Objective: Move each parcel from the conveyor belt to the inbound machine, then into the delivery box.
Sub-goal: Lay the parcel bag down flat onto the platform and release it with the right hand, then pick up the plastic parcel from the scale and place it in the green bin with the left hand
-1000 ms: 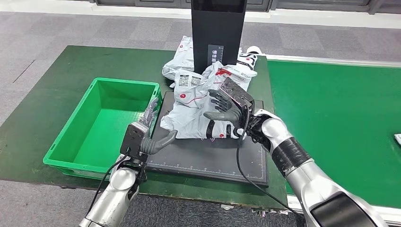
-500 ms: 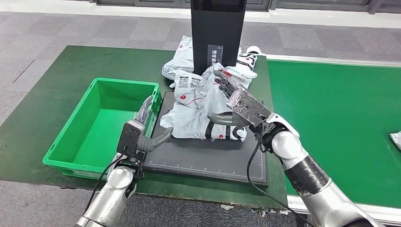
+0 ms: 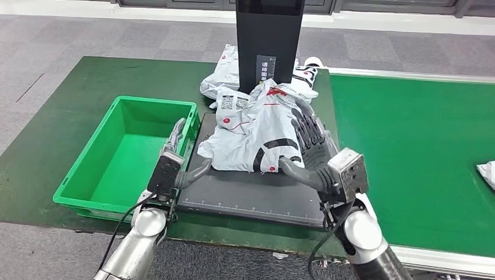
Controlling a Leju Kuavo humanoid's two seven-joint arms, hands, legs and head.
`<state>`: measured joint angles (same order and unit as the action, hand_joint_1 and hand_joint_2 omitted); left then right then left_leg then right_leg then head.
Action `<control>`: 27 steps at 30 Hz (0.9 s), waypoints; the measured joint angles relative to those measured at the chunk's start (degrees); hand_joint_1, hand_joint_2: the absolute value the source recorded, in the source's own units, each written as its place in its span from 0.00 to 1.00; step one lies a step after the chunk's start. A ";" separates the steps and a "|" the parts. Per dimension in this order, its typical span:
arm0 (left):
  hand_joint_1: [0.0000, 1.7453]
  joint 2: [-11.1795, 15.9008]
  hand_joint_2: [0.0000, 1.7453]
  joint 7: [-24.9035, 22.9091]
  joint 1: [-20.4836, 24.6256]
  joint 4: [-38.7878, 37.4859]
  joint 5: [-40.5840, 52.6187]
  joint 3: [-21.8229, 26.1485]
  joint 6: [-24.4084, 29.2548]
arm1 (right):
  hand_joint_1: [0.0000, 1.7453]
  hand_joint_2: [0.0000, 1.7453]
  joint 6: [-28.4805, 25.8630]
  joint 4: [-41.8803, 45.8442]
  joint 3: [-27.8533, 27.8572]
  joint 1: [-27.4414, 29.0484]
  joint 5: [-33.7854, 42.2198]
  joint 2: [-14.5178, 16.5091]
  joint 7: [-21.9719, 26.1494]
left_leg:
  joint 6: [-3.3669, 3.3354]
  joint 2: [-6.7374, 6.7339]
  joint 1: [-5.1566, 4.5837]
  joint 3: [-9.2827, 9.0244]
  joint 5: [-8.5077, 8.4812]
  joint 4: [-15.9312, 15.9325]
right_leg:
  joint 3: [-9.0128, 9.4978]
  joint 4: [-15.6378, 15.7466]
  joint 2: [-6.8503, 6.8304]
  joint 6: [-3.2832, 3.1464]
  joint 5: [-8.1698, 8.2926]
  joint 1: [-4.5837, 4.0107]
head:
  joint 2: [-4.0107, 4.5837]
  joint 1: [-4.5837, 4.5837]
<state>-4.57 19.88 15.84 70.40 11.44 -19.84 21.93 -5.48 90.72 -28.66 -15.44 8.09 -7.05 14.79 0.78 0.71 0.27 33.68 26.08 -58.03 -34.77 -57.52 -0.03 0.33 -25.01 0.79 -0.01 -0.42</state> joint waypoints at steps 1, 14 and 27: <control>0.00 -0.11 1.00 -0.84 0.07 -0.04 3.26 -0.20 1.39 | 0.00 1.00 -1.55 0.62 0.02 1.45 -0.42 0.39 0.36 | 0.00 -0.01 0.00 0.00 0.01 0.00 | -0.02 0.00 0.01 -0.01 -0.01 0.00 | -0.01 0.00; 0.00 -5.10 1.00 -17.12 11.07 -14.06 47.57 -10.66 0.91 | 0.00 1.00 -2.47 4.36 4.74 6.51 -3.13 7.87 0.51 | -0.03 -0.13 -0.04 -0.02 -0.07 -0.02 | -0.03 0.02 0.12 0.03 0.15 0.03 | 0.01 0.00; 0.00 -12.05 1.00 -20.61 23.52 -35.25 59.67 -19.56 -5.88 | 0.00 1.00 1.17 4.56 9.56 7.63 -6.67 12.08 0.03 | -0.02 -0.15 -0.04 0.00 -0.07 -0.02 | -0.04 0.01 0.14 0.03 0.15 0.03 | 0.00 0.00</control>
<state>-16.62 -0.73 39.36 35.16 71.11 -39.41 16.06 -4.32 95.27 -19.10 -7.81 1.43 5.03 14.82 0.76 0.56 0.23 33.68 26.01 -58.05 -34.81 -57.51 0.11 0.35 -24.85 0.82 -0.02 -0.42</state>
